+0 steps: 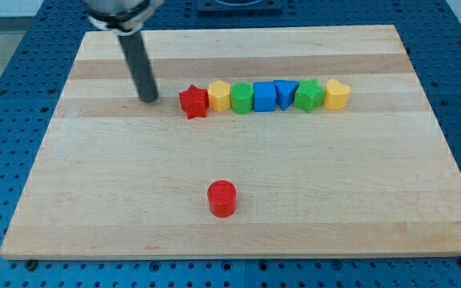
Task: Push the red star into the red circle
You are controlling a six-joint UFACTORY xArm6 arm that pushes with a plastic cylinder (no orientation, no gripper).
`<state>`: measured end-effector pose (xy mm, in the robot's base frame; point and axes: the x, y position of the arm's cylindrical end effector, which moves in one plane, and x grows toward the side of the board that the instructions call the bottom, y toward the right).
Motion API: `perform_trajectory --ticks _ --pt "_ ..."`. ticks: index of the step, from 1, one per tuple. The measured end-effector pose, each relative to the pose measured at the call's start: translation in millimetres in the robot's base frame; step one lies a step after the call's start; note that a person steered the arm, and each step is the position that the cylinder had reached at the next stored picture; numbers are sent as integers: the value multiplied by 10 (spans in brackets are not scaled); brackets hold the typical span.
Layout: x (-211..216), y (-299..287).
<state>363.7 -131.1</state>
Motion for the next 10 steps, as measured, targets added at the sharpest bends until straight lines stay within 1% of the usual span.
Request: perform_trajectory --ticks 1,2,3,4,5,6,7,8,9,10 --pt "2 402" --pt "125 550" --pt "409 550" --pt "557 721" --pt "656 1112" --pt "905 1328" --pt "1152 1328" --pt "1299 1342" --pt "1299 1356" --pt "1350 975"
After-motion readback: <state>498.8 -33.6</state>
